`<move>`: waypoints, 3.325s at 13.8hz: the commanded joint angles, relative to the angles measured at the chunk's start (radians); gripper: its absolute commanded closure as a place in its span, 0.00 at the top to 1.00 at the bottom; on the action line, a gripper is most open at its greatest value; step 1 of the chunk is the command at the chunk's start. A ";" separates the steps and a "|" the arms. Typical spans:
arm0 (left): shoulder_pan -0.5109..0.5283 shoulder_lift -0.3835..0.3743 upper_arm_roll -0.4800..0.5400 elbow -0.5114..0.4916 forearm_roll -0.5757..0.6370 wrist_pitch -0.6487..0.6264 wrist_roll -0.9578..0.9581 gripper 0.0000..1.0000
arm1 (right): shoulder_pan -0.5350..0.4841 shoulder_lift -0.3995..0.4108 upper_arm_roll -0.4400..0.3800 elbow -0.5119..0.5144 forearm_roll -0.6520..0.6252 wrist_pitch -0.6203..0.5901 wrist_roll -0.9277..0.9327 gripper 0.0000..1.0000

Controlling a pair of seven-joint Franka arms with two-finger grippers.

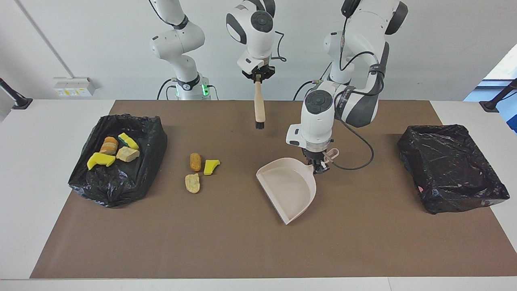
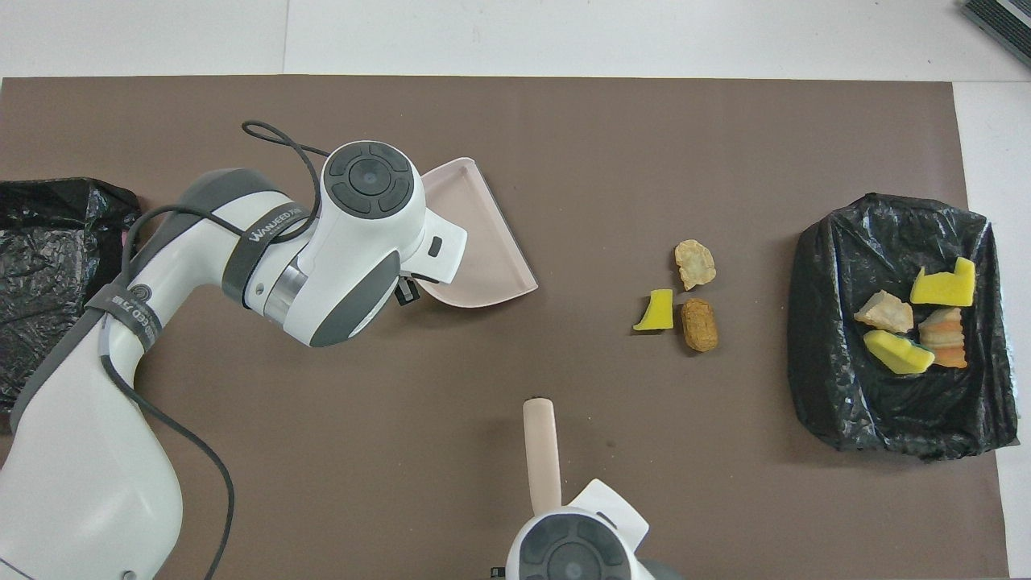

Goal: Sweep and dump trash in bin
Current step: 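Position the dustpan with the left gripper while the right gripper grasps the brush, then sweep the bread and sponge pieces toward the dustpan with the right gripper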

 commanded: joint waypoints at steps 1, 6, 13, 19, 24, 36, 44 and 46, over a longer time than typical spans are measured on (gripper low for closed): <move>0.005 -0.046 0.001 -0.055 0.030 0.008 0.151 0.00 | -0.105 -0.012 0.007 0.024 -0.080 -0.075 -0.115 0.00; 0.003 -0.058 -0.002 -0.075 0.070 0.016 0.216 0.00 | -0.322 0.043 0.010 0.028 -0.327 -0.023 -0.316 0.00; -0.013 -0.063 -0.005 -0.126 0.080 0.016 0.215 0.00 | -0.563 0.155 0.010 0.013 -0.623 0.168 -0.482 0.00; -0.026 -0.074 -0.020 -0.174 0.123 0.039 0.213 0.00 | -0.584 0.273 0.019 0.011 -0.659 0.284 -0.405 0.00; -0.026 -0.081 -0.028 -0.190 0.123 0.043 0.213 0.00 | -0.519 0.309 0.021 0.010 -0.466 0.299 -0.407 0.00; -0.021 -0.091 -0.030 -0.221 0.122 0.079 0.210 0.00 | -0.255 0.395 0.019 0.172 -0.056 0.260 -0.338 0.00; -0.018 -0.091 -0.030 -0.224 0.122 0.083 0.210 0.00 | -0.324 0.410 0.008 0.410 -0.212 -0.030 -0.331 0.00; -0.018 -0.091 -0.030 -0.224 0.120 0.085 0.210 0.00 | -0.356 0.392 0.010 0.369 -0.274 -0.045 -0.338 0.00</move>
